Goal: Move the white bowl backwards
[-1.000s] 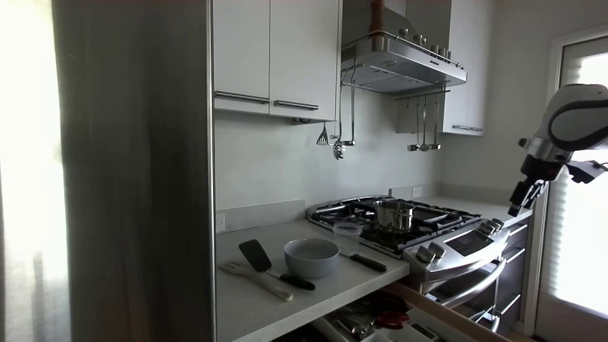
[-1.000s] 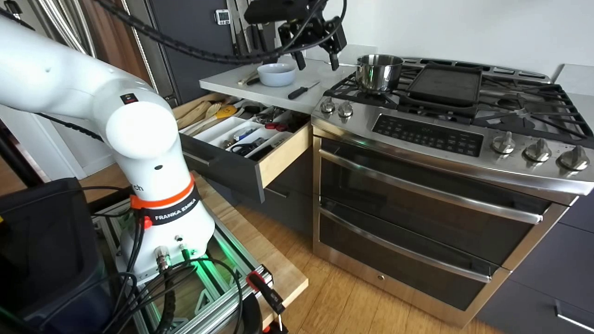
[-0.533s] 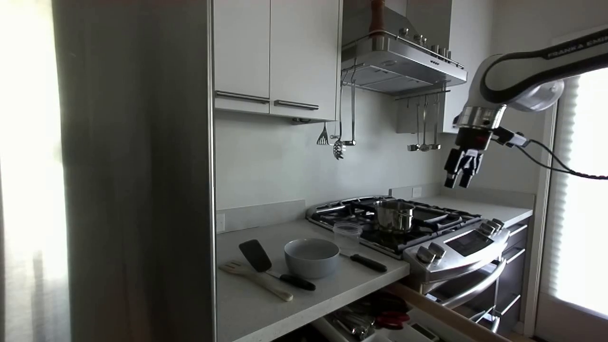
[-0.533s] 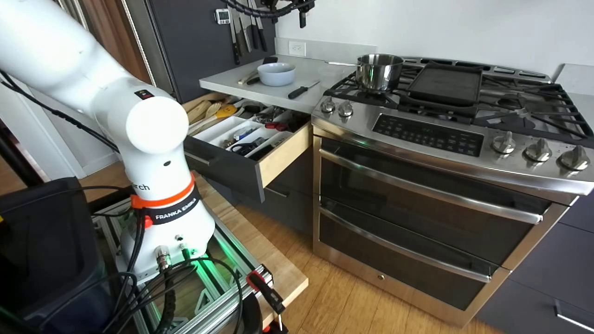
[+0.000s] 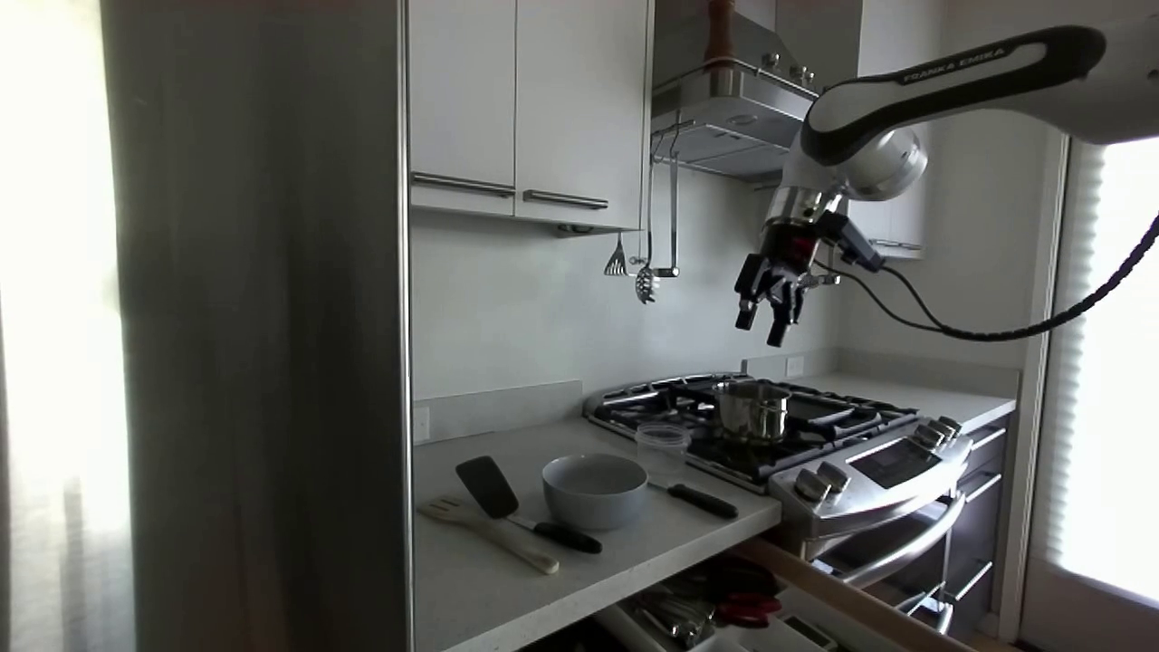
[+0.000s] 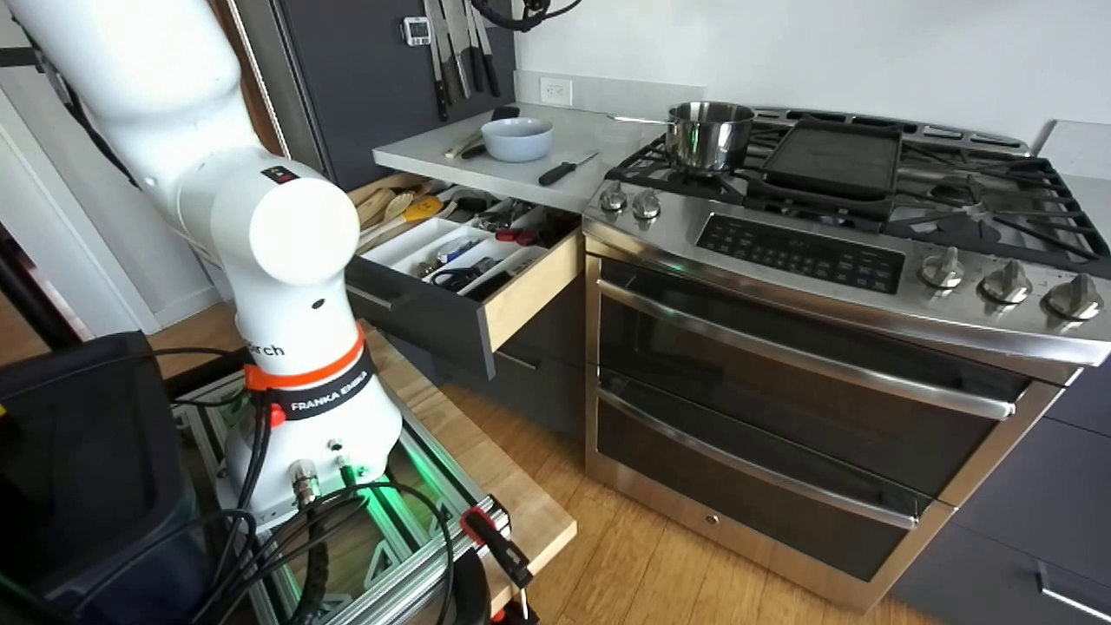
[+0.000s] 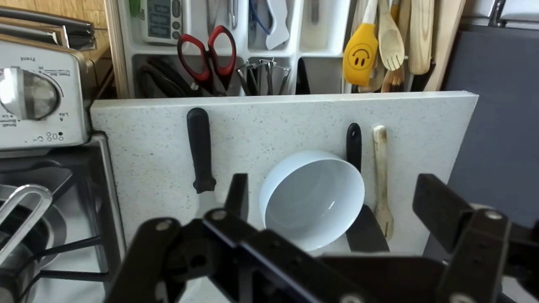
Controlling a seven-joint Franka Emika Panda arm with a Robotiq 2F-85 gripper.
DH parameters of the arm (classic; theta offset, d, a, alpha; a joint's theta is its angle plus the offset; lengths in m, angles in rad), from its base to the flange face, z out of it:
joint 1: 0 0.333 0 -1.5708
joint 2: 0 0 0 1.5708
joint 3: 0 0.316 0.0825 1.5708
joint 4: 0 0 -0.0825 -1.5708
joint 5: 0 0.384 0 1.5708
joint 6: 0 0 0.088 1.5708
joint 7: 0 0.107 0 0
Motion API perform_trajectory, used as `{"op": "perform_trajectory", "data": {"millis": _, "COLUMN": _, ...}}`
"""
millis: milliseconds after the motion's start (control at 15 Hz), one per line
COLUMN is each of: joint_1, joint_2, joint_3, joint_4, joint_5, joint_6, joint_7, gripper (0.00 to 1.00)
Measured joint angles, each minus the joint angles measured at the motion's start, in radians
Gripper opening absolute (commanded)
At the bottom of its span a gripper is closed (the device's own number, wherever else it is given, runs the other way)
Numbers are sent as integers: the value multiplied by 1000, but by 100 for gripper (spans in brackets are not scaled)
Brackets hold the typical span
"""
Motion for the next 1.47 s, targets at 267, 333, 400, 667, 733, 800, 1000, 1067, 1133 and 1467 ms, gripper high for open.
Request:
{"op": "perform_trajectory", "data": {"millis": 267, "joint_1": -1, "joint_2": 14, "joint_3": -3, "joint_4": 23, "joint_5": 3, "joint_6": -16, "joint_7": -1, "gripper": 100}}
{"op": "perform_trajectory", "data": {"millis": 333, "joint_1": -1, "joint_2": 14, "joint_3": -3, "joint_4": 24, "joint_5": 3, "joint_6": -16, "joint_7": -1, "gripper": 100}}
{"op": "perform_trajectory", "data": {"millis": 400, "joint_1": -3, "joint_2": 14, "joint_3": 0, "joint_4": 24, "joint_5": 3, "joint_6": -16, "joint_7": -1, "gripper": 100}}
{"op": "perform_trajectory", "data": {"millis": 667, "joint_1": -4, "joint_2": 45, "joint_3": 34, "joint_4": 33, "joint_5": 80, "joint_6": -12, "joint_7": 43, "gripper": 100}}
{"op": "perform_trajectory", "data": {"millis": 733, "joint_1": -2, "joint_2": 65, "joint_3": 52, "joint_4": 41, "joint_5": 98, "joint_6": -13, "joint_7": 82, "gripper": 100}}
{"op": "perform_trajectory", "data": {"millis": 800, "joint_1": 1, "joint_2": 89, "joint_3": 72, "joint_4": 48, "joint_5": 103, "joint_6": -13, "joint_7": 135, "gripper": 100}}
{"op": "perform_trajectory", "data": {"millis": 1000, "joint_1": 13, "joint_2": 153, "joint_3": 124, "joint_4": 48, "joint_5": 102, "joint_6": -13, "joint_7": 304, "gripper": 100}}
{"op": "perform_trajectory", "data": {"millis": 1067, "joint_1": 17, "joint_2": 171, "joint_3": 135, "joint_4": 45, "joint_5": 100, "joint_6": -13, "joint_7": 359, "gripper": 100}}
{"op": "perform_trajectory", "data": {"millis": 1133, "joint_1": 21, "joint_2": 186, "joint_3": 144, "joint_4": 40, "joint_5": 95, "joint_6": -13, "joint_7": 412, "gripper": 100}}
{"op": "perform_trajectory", "data": {"millis": 1467, "joint_1": 33, "joint_2": 249, "joint_3": 156, "joint_4": 17, "joint_5": -3, "joint_6": -12, "joint_7": 652, "gripper": 100}}
